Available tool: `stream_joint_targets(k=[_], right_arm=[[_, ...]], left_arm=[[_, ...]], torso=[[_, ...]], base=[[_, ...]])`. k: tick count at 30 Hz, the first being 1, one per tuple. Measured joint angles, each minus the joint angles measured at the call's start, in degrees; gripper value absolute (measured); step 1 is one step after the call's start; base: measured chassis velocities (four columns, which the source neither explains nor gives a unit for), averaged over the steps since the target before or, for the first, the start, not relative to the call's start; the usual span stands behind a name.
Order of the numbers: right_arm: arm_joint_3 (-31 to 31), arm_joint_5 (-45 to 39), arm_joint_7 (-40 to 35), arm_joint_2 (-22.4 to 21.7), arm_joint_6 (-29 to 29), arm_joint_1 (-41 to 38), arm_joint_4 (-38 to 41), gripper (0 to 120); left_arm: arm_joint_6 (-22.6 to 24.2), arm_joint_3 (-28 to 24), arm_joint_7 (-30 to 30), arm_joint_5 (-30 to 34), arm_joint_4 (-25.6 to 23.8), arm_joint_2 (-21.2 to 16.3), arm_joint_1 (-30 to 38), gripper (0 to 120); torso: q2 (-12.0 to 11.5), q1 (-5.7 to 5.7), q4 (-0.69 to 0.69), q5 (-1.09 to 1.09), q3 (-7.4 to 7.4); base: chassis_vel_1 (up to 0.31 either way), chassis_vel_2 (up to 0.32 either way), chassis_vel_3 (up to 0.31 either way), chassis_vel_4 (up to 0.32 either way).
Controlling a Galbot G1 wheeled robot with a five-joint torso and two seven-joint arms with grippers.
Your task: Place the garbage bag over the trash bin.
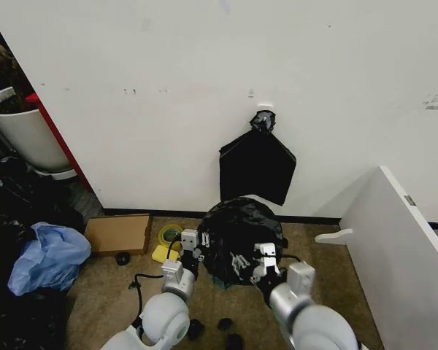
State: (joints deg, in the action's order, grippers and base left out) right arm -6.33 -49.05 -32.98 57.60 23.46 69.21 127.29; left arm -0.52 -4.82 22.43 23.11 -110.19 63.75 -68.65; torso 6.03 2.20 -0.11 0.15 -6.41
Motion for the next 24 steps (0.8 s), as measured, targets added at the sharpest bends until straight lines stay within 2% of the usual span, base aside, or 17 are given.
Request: stream_joint_targets(k=[6, 16, 24], right_arm=[[-2.45, 1.82, -2.41, 2.29, 2.00, -5.19, -6.21, 0], [-6.68, 7.73, -2.79, 5.25, 2.43, -10.03, -16.27, 0], [-8.70, 9.76, -3.49, 6.03, 2.95, -12.25, -20.48, 0]], left_arm=[[0.61, -1.53, 0.02, -0.13, -0.01, 0.23, 0.73, 3], [0.07, -3.21, -0.89, -2.21, 0.10, -0.22, 0.89, 3], [-0.52, -4.48, -1.77, -4.71, 0.08, -0.29, 1.03, 3]], torso=[[0.00, 0.00, 0.01, 0.00, 0.00], [0.00, 0.00, 0.00, 0.00, 0.00], [0.00, 0.00, 0.00, 0.00, 0.00]], base=[[0.000, 0.000, 0.000, 0.000], [0.000, 0.000, 0.000, 0.000], [0.000, 0.000, 0.000, 0.000]])
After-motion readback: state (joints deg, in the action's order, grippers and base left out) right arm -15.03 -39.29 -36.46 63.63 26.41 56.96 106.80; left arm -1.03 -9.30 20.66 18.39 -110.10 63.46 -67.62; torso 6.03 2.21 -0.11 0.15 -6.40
